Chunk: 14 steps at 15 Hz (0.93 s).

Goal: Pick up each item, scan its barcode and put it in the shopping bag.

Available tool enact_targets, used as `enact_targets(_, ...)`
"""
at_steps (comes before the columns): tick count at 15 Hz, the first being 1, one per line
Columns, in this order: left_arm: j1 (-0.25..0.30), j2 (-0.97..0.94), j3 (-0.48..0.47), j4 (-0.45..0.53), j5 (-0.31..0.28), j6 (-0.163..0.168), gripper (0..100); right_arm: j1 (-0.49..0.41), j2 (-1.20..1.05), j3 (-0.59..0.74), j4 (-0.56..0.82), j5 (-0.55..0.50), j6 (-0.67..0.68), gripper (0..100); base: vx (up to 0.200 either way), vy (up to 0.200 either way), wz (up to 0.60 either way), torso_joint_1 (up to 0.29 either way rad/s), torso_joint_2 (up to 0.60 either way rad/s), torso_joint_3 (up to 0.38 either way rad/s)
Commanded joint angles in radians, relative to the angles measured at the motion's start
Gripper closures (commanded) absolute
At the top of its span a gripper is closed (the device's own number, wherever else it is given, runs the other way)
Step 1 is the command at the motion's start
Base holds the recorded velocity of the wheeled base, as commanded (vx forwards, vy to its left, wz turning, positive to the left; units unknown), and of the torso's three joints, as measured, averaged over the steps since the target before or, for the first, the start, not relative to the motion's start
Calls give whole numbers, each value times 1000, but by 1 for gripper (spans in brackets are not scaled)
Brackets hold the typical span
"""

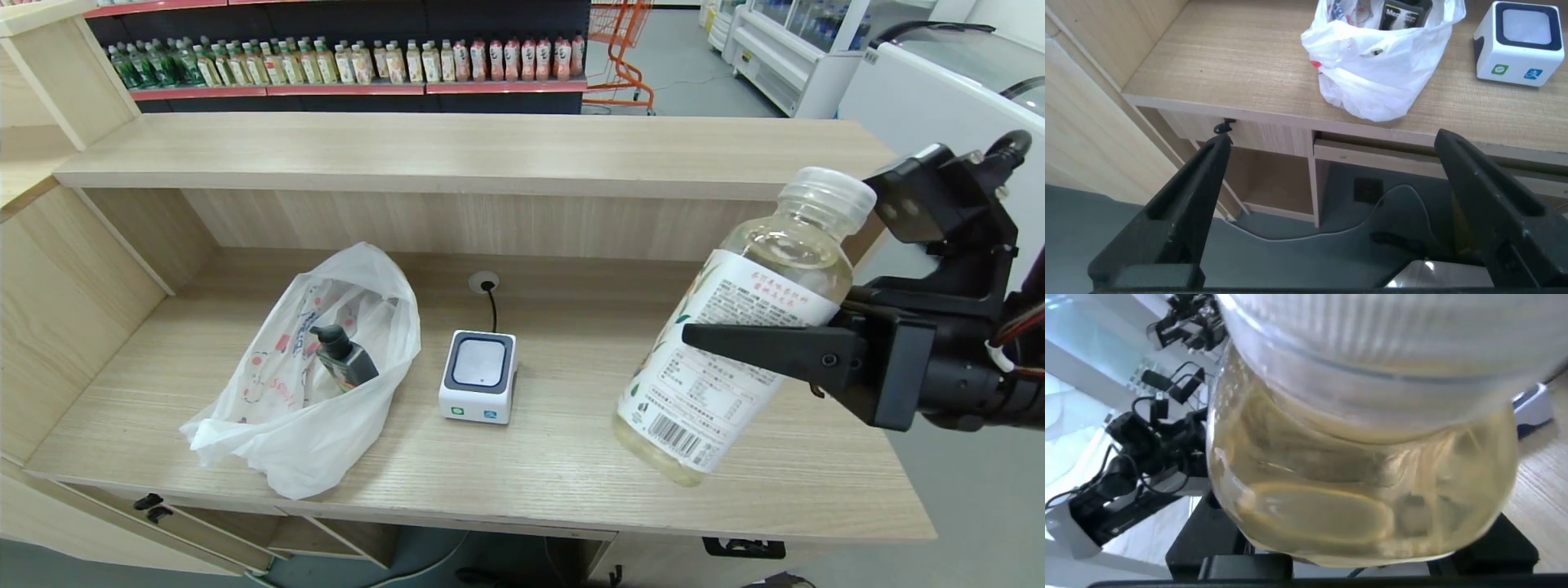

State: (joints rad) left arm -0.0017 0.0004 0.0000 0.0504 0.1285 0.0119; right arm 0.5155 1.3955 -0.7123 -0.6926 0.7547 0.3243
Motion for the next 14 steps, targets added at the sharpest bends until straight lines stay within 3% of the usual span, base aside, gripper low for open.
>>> enact_targets(1,0,0,0,0,0,0,0,34,-13,7,7,2,1,100,0,0,0,0,0,0)
enact_targets(6,0,0,0,0,0,0,0,41,-29,-4,56,57,32,100,0,0,0,0,0,0)
enact_targets(14,0,0,0,0,0,0,0,51,-36,-55,143,54,102,100,0,0,0,0,0,0)
